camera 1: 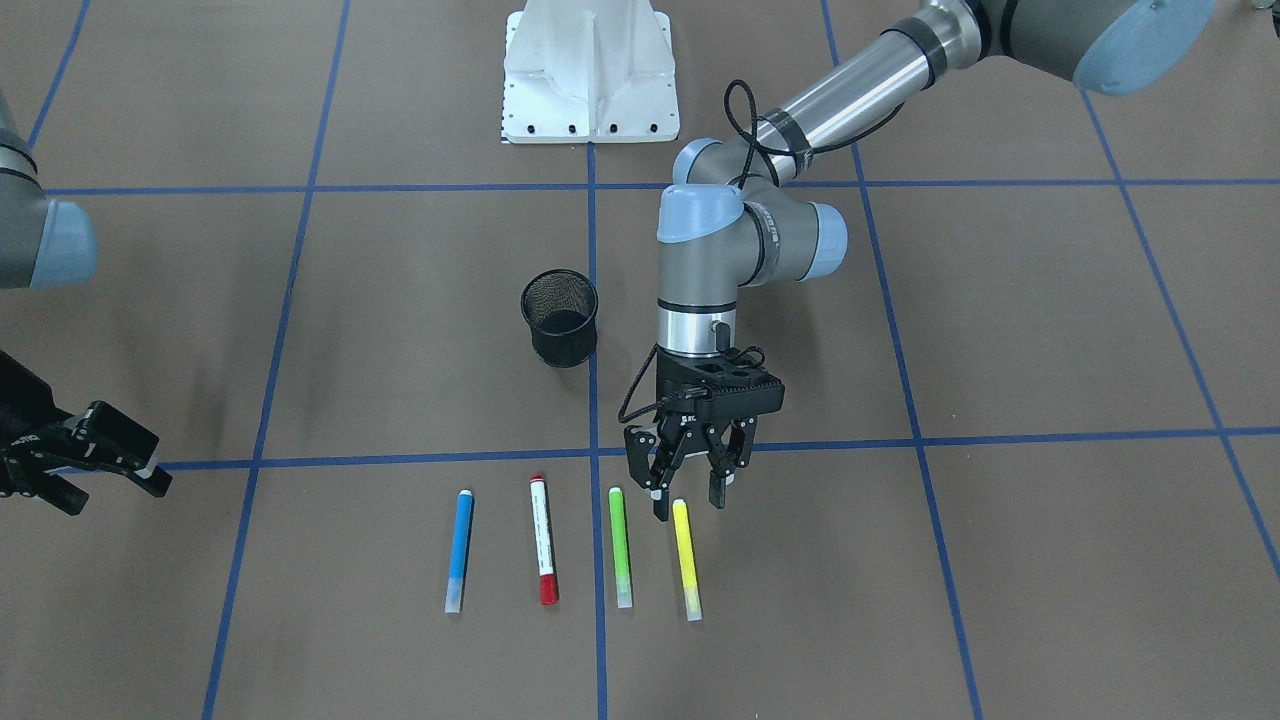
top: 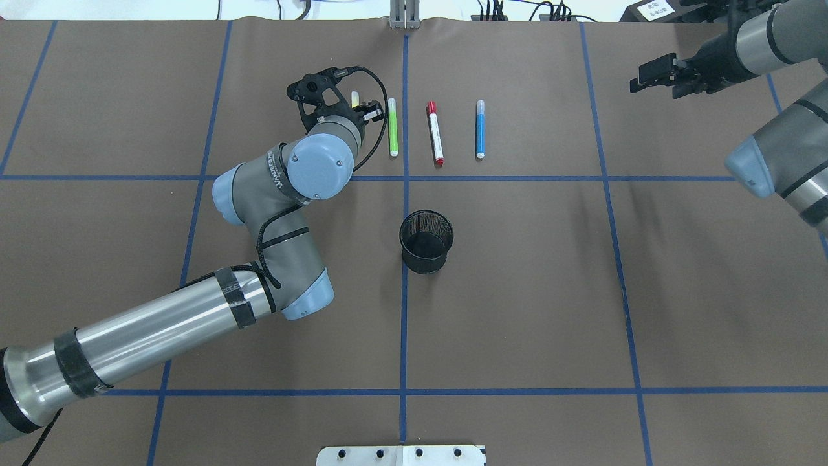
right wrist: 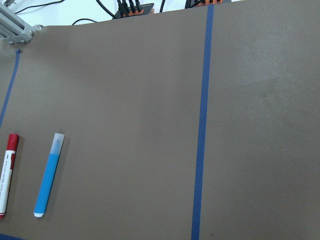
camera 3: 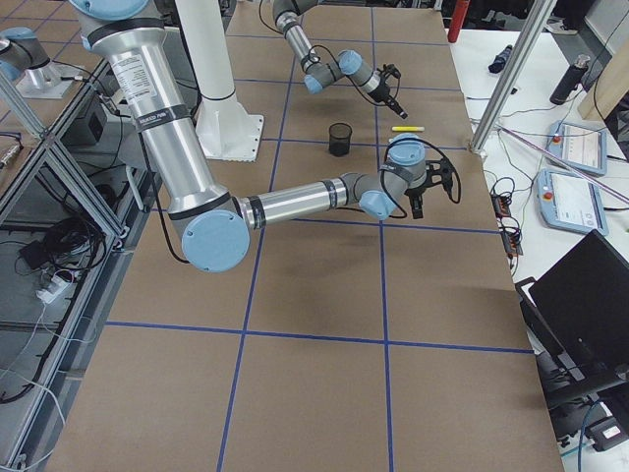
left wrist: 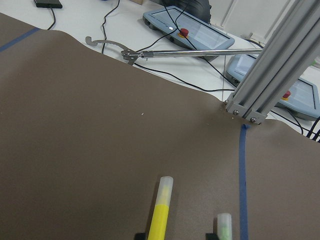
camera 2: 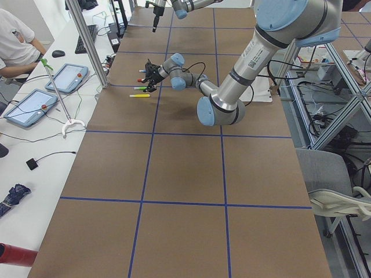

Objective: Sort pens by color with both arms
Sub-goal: 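Carry the yellow highlighter beside the green highlighter and lower it, then open the left gripper and withdraw it away from the table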

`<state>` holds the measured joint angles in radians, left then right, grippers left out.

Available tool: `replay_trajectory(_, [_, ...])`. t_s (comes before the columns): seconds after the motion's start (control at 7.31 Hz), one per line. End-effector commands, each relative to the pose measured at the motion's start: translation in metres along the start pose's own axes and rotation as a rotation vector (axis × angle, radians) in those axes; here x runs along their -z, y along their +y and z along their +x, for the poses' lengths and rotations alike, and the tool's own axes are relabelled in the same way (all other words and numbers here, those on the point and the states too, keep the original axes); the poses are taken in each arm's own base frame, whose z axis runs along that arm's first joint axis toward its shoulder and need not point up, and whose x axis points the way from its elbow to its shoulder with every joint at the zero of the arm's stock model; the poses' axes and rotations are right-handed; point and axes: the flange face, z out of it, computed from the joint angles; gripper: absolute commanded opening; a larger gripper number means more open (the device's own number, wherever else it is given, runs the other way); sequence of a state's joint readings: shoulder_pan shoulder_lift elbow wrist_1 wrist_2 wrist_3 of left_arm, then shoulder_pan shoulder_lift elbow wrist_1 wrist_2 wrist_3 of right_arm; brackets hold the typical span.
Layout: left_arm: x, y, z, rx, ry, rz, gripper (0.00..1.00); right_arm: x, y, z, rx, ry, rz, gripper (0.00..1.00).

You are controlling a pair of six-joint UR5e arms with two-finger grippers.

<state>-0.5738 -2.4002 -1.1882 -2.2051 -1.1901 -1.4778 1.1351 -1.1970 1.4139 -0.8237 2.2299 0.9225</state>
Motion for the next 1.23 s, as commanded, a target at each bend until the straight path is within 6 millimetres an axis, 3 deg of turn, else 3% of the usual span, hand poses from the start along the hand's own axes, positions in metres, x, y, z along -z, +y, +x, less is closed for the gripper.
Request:
replay_trajectory(0.0, [0.032,-0.015,0.007,-0.085,0.058,0.003,0.92,0.000,0.001,0.003,-0.011,0.005,0.002,1.00])
replay_trajectory(0.27, [0.070,-0.029,-0.030,-0.199,0.030,-0.088,0.93,0.000,0.002,0.005,-0.015,0.017,0.017,1.00])
replay_trajectory(0.55, [0.110,-0.080,-0.102,-0.331,-0.034,-0.166,0.98,-0.004,0.002,0.014,-0.025,0.059,0.044,1.00])
replay_trajectory(0.68, [0.123,-0.104,-0.142,-0.371,-0.092,-0.226,0.98,-0.008,0.004,0.029,-0.038,0.101,0.062,1.00])
replay_trajectory(0.82, [0.131,-0.134,-0.204,-0.458,-0.125,-0.283,0.99,-0.015,0.013,0.050,-0.038,0.128,0.046,1.00])
replay_trajectory(0.96, [0.127,-0.146,-0.257,-0.503,-0.149,-0.397,0.99,-0.018,0.016,0.066,-0.003,0.148,0.029,1.00])
replay_trajectory(1.09, [0.133,-0.184,-0.299,-0.534,-0.133,-0.477,0.99,-0.013,0.009,0.089,0.030,0.175,0.025,1.00])
